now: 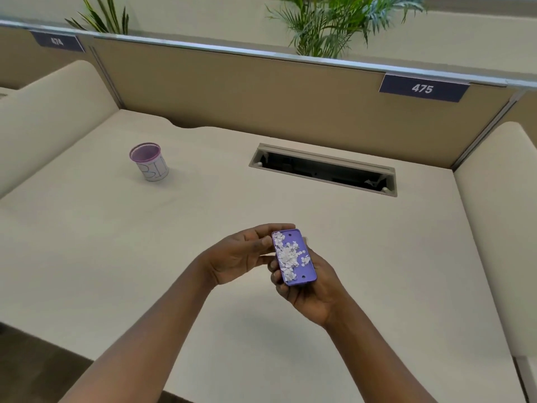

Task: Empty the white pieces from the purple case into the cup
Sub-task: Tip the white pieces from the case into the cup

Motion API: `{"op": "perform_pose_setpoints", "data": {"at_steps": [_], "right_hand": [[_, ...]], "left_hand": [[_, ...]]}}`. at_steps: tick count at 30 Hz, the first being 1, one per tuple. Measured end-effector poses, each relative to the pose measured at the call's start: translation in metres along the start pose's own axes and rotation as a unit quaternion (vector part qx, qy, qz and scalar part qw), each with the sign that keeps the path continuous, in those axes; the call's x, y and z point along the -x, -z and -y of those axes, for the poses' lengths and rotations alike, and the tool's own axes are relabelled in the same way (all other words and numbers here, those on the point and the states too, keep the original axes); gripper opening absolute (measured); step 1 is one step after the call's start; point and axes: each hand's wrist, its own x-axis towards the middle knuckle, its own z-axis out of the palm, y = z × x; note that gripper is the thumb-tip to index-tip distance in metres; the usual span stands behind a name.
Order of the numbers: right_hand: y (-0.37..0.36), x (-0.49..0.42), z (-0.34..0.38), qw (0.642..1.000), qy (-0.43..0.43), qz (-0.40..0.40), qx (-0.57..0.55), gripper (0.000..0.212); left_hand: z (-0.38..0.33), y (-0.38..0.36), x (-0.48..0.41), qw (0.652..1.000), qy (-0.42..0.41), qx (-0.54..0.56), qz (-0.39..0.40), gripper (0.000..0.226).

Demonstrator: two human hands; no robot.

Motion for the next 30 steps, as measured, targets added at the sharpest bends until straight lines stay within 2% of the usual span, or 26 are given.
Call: {"op": "perform_pose_setpoints", "data": {"at_steps": [4, 7, 13, 21, 24, 26, 28, 30], "right_hand": [[-0.019, -0.020, 0.000, 0.998, -0.035, 0.027, 0.034, 0.062], [-0.036, -0.039, -0.001, 0.995, -0.062, 0.036, 0.066, 0.070], [-0.066, -0.078, -0.003, 0.990, -0.098, 0.085, 0.056, 0.077], [-0.104, -0.135, -0.008, 0.984, -0.123, 0.120, 0.042, 0.085], [-0.118, -0.156, -0.012, 0.987, -0.112, 0.096, 0.058, 0.084], [-0.127, -0.173, -0.015, 0.991, -0.101, 0.061, 0.071, 0.083], [-0.134, -0.192, -0.017, 0.993, -0.076, -0.005, 0.092, 0.077], [-0.140, -0.211, -0.020, 0.989, -0.027, -0.089, 0.116, 0.062]], "left_hand": [[-0.005, 0.027, 0.013, 1.000, -0.001, 0.007, 0.001, 0.053], [-0.005, 0.052, 0.022, 1.000, -0.005, 0.028, -0.004, 0.056], [-0.016, 0.093, 0.037, 0.998, -0.033, 0.057, -0.021, 0.055], [-0.042, 0.147, 0.056, 0.990, -0.064, 0.096, -0.077, 0.068], [-0.050, 0.174, 0.060, 0.986, -0.080, 0.110, -0.098, 0.084], [-0.057, 0.193, 0.062, 0.982, -0.092, 0.123, -0.111, 0.084], [-0.064, 0.210, 0.064, 0.976, -0.103, 0.140, -0.130, 0.076], [-0.070, 0.229, 0.066, 0.968, -0.113, 0.154, -0.160, 0.056]]}}
